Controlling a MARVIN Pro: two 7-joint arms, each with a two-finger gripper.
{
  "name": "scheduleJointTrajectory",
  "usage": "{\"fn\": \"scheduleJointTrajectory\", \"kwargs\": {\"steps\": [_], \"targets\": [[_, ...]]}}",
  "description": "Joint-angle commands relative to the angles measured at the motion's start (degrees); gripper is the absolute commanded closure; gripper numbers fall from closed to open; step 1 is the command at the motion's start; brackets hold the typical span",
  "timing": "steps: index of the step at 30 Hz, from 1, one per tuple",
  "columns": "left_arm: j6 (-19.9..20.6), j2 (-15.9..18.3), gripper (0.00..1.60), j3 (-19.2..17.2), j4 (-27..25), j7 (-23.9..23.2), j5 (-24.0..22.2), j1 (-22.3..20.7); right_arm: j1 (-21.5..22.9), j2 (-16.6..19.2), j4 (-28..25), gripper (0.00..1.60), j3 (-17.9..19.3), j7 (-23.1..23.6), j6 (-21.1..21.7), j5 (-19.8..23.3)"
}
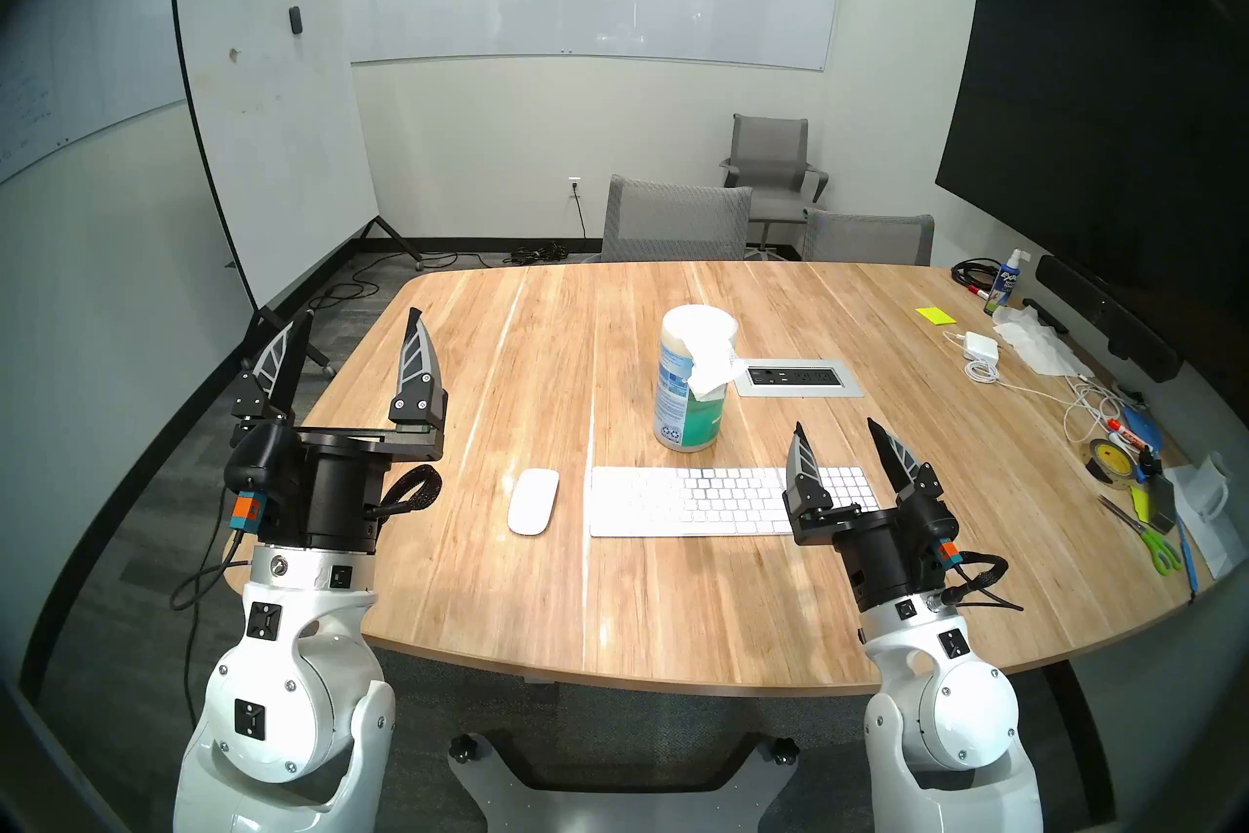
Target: Wipe the keyboards and mice with a disinfecting wipe, then set the wipe down
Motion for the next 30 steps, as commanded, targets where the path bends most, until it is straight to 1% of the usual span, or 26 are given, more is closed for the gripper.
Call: {"fn": "scheduleJointTrajectory", "kwargs": {"steps": [1, 12, 24, 30], "targets": [[-0.1, -0.05, 0.0, 0.02, -0.98, 0.04, -0.02, -0.05, 1.11, 0.4, -1.48, 0.0, 0.27, 0.16, -1.13, -0.54], [-0.11, -0.06, 0.0, 0.02, -0.97, 0.03, -0.02, -0.05, 2.55, 1.72, -1.92, 0.0, 0.76, 1.5, -1.68, -2.26], [-0.1, -0.06, 0.0, 0.02, -0.98, 0.03, -0.02, -0.05, 2.86, 1.65, -2.06, 0.0, 0.96, 2.01, -2.01, -2.74], [-0.11, -0.06, 0.0, 0.02, -0.98, 0.03, -0.02, -0.05, 2.99, 1.54, -2.06, 0.0, 1.09, 1.85, -3.64, -3.49]]}}
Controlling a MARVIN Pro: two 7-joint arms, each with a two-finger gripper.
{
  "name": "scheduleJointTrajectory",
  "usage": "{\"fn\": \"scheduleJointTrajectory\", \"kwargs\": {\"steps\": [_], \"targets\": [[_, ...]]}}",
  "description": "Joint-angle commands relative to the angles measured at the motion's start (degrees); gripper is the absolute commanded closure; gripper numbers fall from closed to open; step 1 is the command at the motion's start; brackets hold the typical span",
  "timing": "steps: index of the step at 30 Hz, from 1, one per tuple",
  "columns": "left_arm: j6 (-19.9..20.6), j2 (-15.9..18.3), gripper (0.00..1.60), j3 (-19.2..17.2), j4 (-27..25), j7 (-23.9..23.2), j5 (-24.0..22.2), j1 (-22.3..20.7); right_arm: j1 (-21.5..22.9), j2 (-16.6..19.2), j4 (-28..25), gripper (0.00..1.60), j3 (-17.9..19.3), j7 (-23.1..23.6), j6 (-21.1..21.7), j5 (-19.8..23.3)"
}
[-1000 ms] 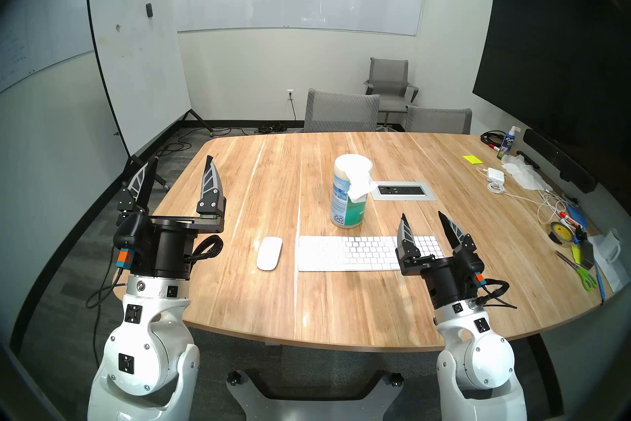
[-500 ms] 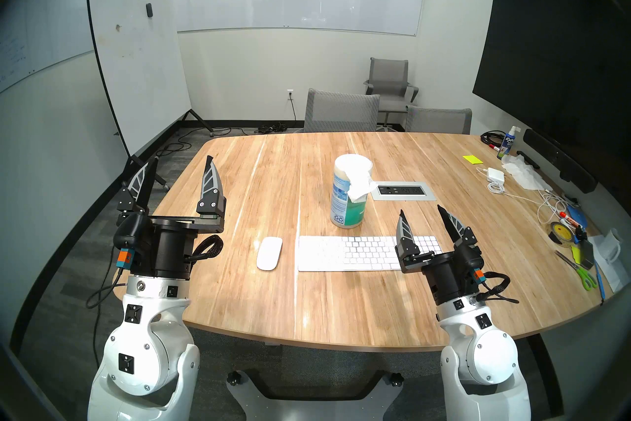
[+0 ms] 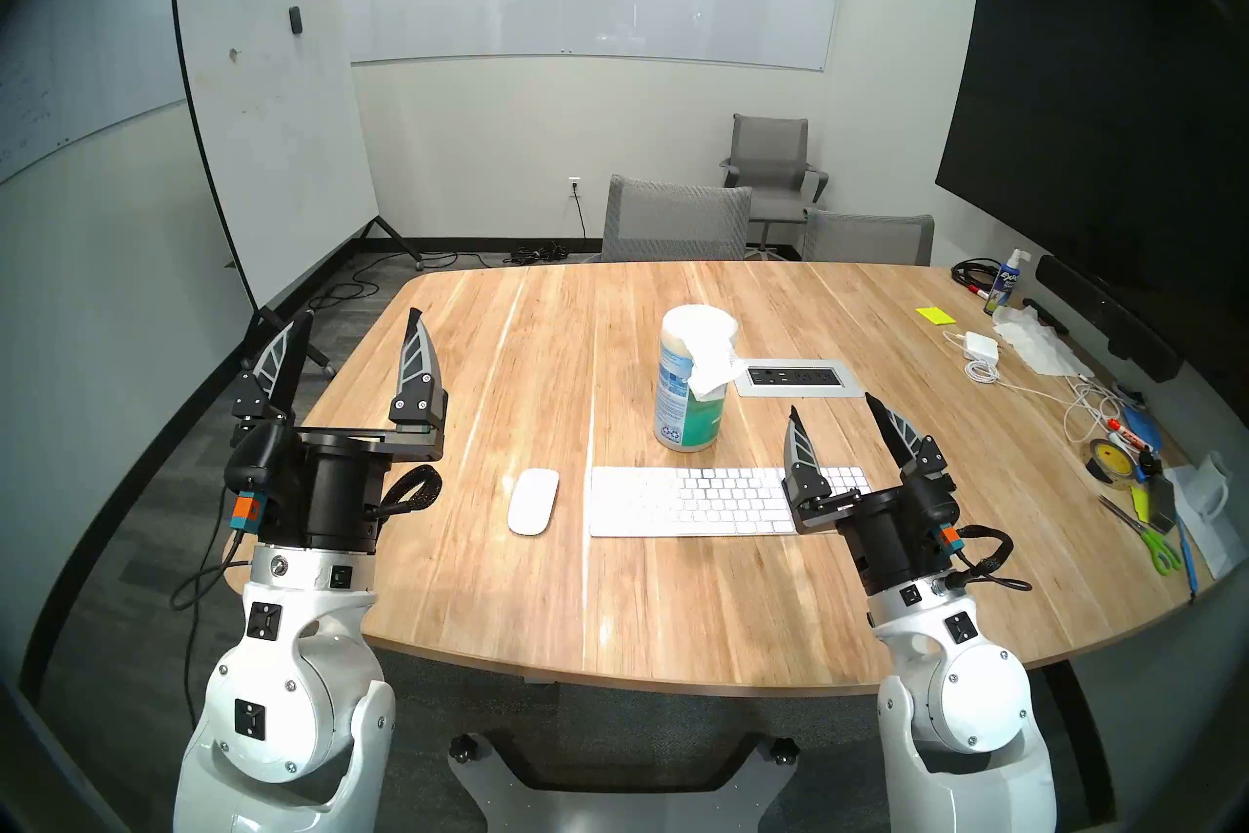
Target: Wipe the keyboards and mice with a disinfecting wipe, then set the wipe down
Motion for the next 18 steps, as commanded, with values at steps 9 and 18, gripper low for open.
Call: {"fn": "scheduleJointTrajectory", "kwargs": {"steps": [9, 18], "targets": [[-0.1, -0.06, 0.0, 0.02, -1.0, 0.05, -0.02, -0.04, 0.0, -1.98, -0.31, 0.0, -0.22, -2.03, -6.28, 0.11], [-0.1, -0.07, 0.0, 0.02, -1.01, 0.05, -0.02, -0.04, 0.04, -2.17, 0.88, 0.0, -0.49, -2.46, -8.72, 0.78]]}}
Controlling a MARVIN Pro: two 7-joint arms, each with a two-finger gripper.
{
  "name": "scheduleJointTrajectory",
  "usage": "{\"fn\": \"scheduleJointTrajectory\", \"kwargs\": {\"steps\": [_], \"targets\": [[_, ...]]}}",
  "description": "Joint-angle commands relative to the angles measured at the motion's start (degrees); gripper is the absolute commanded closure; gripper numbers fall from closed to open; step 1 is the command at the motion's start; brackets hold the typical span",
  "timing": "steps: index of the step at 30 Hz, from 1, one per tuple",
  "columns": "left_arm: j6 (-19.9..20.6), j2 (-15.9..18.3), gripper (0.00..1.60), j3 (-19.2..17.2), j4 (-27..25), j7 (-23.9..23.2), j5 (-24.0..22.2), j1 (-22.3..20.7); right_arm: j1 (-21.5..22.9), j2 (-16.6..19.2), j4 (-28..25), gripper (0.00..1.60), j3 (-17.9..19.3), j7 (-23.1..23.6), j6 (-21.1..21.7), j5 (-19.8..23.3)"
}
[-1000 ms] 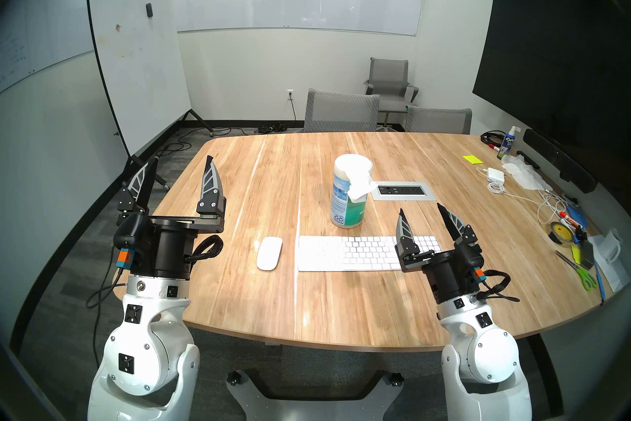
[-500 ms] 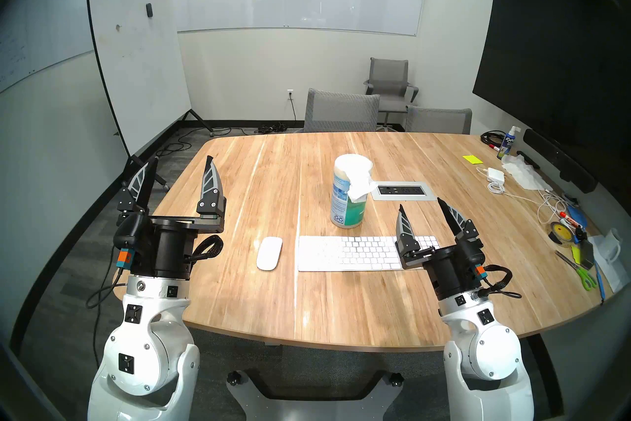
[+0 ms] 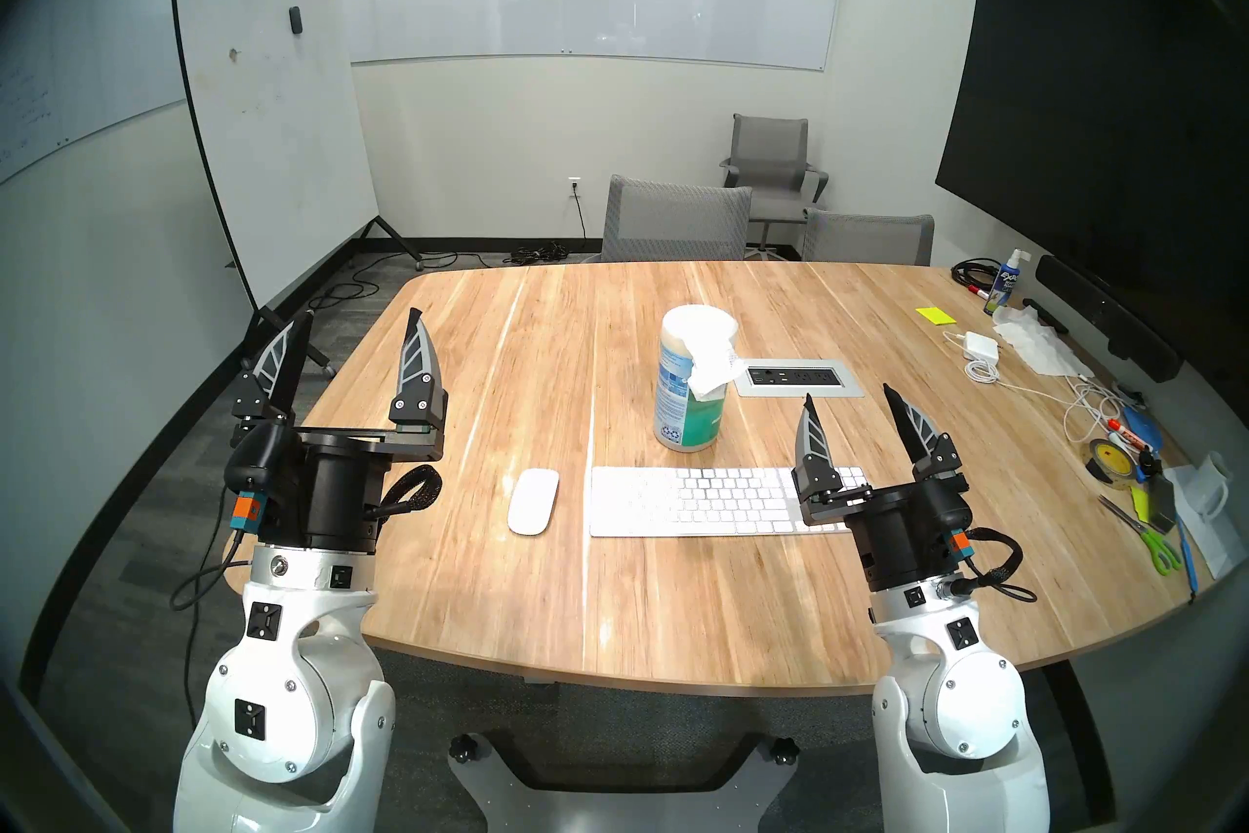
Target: Wipe the keyboards and mice with a disinfecting wipe, then set the wipe down
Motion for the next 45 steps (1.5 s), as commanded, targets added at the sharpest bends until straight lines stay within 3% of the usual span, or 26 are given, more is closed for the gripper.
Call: {"fn": "scheduleJointTrajectory", "kwargs": {"steps": [1, 2, 3, 4, 5, 11, 18, 23, 26, 29, 38, 45], "targets": [[-0.1, -0.07, 0.0, 0.02, -1.01, 0.05, -0.02, -0.04, 0.16, -0.37, -0.06, 0.0, -0.31, -0.11, -3.0, 0.62], [-0.1, -0.07, 0.0, 0.02, -1.01, 0.05, -0.02, -0.04, 0.22, -0.33, 0.03, 0.0, -0.33, -0.13, -3.2, 0.62], [-0.18, -0.05, 0.0, 0.02, -0.86, 0.03, -0.02, -0.14, 0.45, -0.72, -7.06, 0.0, -4.34, -0.58, -0.1, -1.22], [-0.19, -0.02, 0.0, 0.01, -0.7, 0.01, -0.01, -0.21, 4.76, 1.59, -4.26, 0.0, -6.18, 0.23, -3.72, 0.04], [-0.17, -0.02, 0.0, 0.01, -0.61, 0.01, -0.01, -0.22, 6.12, 1.39, -5.58, 0.0, -6.54, 0.63, -3.37, -0.22], [-0.21, 0.0, 0.0, 0.0, -0.47, -0.02, -0.01, -0.31, 6.85, 2.65, -7.7, 0.0, -9.71, 0.29, -3.08, -0.79], [-0.26, -0.03, 0.0, 0.01, -0.53, -0.02, -0.01, -0.4, 11.63, 3.83, -12.79, 0.0, -15.04, -1.91, 4.6, -4.57], [-0.26, -0.05, 0.0, 0.02, -0.62, -0.02, -0.02, -0.38, 15.34, 4.37, -9.86, 0.0, -18.12, -6.22, 10.85, -8.49], [-0.25, -0.05, 0.0, 0.02, -0.61, -0.02, -0.02, -0.39, 15.77, 4.37, -7.73, 0.0, -18.73, -8.43, 12.87, -10.53], [-0.25, -0.05, 0.0, 0.02, -0.59, -0.02, -0.02, -0.42, 18.89, 3.57, -4.74, 0.0, -18.77, -10.03, 15.49, -12.04], [-0.25, -0.05, 0.0, 0.02, -0.59, -0.03, -0.02, -0.44, 23.6, 2.0, -0.02, 0.0, -17.97, -13.5, 19.74, -15.67], [-0.24, -0.06, 0.0, 0.02, -0.65, -0.03, -0.02, -0.39, 26.87, 1.23, 3.45, 0.0, -17.65, -15.34, 20.7, -18.15]]}}
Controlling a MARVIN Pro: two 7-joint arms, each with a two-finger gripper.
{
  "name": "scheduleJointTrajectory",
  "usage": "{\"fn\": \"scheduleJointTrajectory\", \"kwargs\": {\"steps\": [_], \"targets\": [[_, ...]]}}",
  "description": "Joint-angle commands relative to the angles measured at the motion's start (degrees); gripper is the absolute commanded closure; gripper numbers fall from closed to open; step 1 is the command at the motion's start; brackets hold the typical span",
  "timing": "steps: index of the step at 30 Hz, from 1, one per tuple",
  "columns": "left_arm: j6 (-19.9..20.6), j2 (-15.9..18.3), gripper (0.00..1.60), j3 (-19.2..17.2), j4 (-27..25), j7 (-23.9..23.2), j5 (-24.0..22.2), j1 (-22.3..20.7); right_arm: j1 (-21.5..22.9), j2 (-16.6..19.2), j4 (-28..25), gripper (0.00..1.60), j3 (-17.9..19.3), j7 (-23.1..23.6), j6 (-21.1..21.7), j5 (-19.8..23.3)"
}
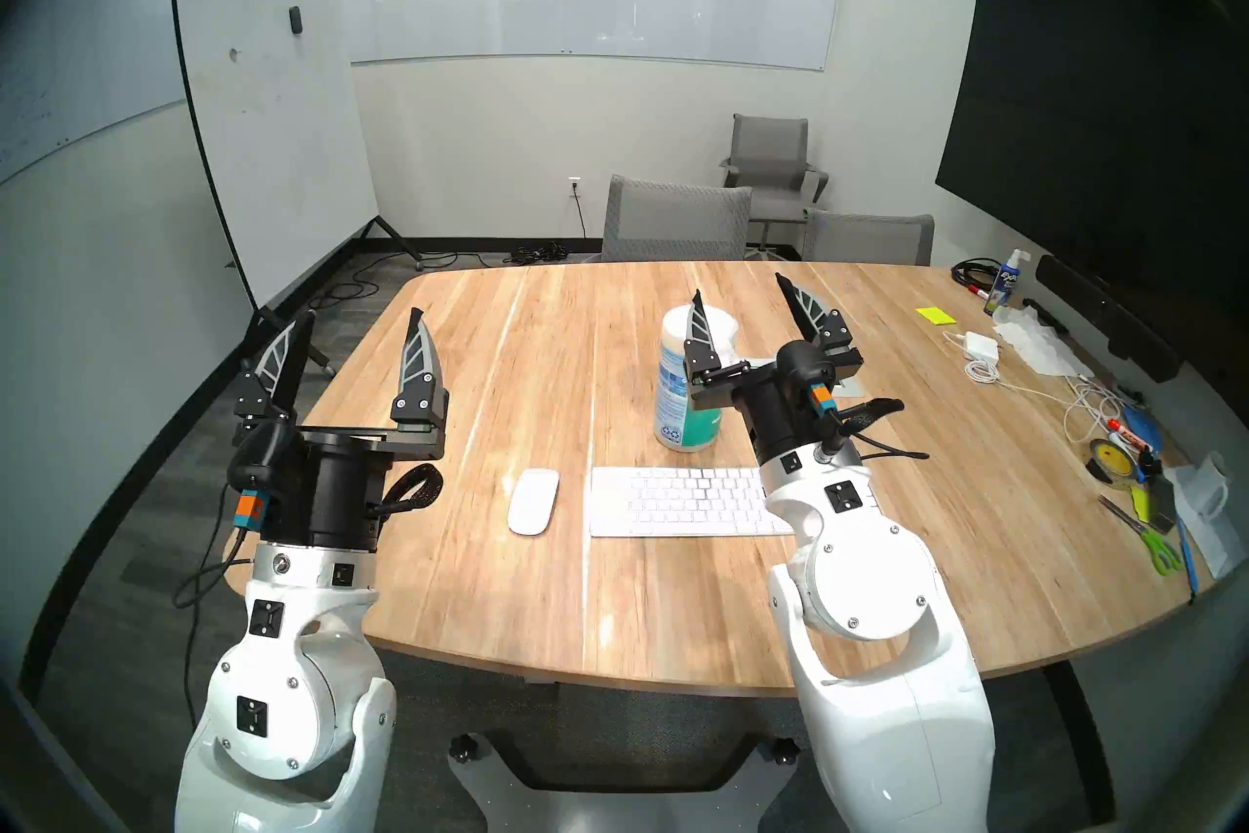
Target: Wipe the keyboards and mice with a disinfecting wipe, then set the wipe down
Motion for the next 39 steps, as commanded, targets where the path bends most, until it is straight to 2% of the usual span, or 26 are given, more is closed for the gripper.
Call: {"fn": "scheduleJointTrajectory", "kwargs": {"steps": [1, 8, 9, 10, 11, 12, 18, 23, 29, 33, 39], "targets": [[-0.23, -0.08, 0.0, 0.03, -1.15, 0.05, -0.02, 0.15, 6.53, -1.63, 1.91, 0.0, 0.32, -2.15, 0.27, -2.26], [-0.22, -0.09, 0.0, 0.03, -1.2, 0.05, -0.03, 0.2, 10.8, -2.92, 7.02, 0.0, 2.61, -2.85, -0.48, -4.28], [-0.22, -0.09, 0.0, 0.03, -1.21, 0.05, -0.03, 0.21, 9.76, -2.72, 6.46, 0.0, 3.03, -2.73, -0.88, -4.46], [-0.21, -0.09, 0.0, 0.03, -1.22, 0.05, -0.03, 0.22, 14.66, -2.73, 10.09, 0.0, 3.21, -3.18, -0.52, -4.45], [-0.21, -0.09, 0.0, 0.03, -1.22, 0.05, -0.03, 0.22, 14.66, -2.73, 10.09, 0.0, 3.21, -3.18, -0.52, -4.45], [-0.22, -0.09, 0.0, 0.03, -1.22, 0.05, -0.03, 0.22, 12.04, -3.22, 8.55, 0.0, 4.22, -2.57, -1.24, -5.08], [-0.22, -0.09, 0.0, 0.03, -1.21, 0.05, -0.03, 0.21, 15.79, -1.94, 12.74, 0.0, 8.2, -1.47, -3.19, -5.84], [-0.21, -0.09, 0.0, 0.02, -1.24, 0.05, -0.03, 0.24, 17.56, -1.36, 14.74, 0.0, 9.65, -0.65, -4.6, -5.89], [-0.2, -0.1, 0.0, 0.02, -1.29, 0.06, -0.03, 0.29, 21.53, -0.88, 18.31, 0.0, 9.66, 0.04, -6.59, -5.65], [-0.18, -0.1, 0.0, 0.02, -1.33, 0.06, -0.03, 0.33, 21.76, -0.65, 18.71, 0.0, 8.7, 1.04, -8.02, -6.04], [-0.17, -0.1, 0.0, 0.02, -1.36, 0.07, -0.03, 0.37, 22.6, -0.04, 17.48, 0.0, 8.3, 4.16, -6.73, -4.68]]}}
